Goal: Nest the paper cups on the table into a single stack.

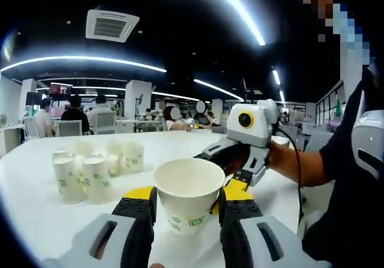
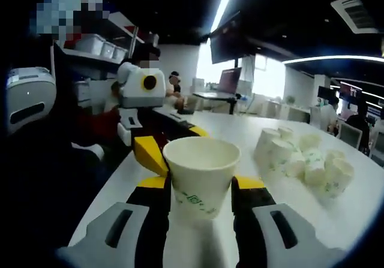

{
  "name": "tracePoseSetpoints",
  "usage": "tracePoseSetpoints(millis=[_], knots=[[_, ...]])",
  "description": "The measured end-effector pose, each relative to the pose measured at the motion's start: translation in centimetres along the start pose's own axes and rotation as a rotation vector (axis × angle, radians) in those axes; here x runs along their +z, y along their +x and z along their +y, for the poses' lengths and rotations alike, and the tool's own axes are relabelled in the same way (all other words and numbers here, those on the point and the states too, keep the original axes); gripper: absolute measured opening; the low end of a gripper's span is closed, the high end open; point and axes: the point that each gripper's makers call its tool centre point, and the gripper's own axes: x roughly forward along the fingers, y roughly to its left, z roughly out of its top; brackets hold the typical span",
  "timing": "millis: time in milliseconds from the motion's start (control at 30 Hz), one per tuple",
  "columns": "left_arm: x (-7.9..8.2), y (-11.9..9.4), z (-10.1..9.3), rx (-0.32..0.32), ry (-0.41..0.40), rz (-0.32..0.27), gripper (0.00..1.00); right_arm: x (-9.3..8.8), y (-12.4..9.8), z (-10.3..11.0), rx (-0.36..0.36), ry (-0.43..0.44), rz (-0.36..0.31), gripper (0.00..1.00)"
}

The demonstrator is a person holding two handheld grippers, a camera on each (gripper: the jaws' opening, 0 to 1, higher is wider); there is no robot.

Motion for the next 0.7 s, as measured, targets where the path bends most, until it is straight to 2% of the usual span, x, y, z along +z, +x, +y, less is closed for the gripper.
tracePoseSetpoints(millis=[700], knots=[[-1.4,0.4,0.7,0.052,0.006,0.021,0.42,-1.6,0.8,-0.5,-0.031,0.014,-0.013,0.43]])
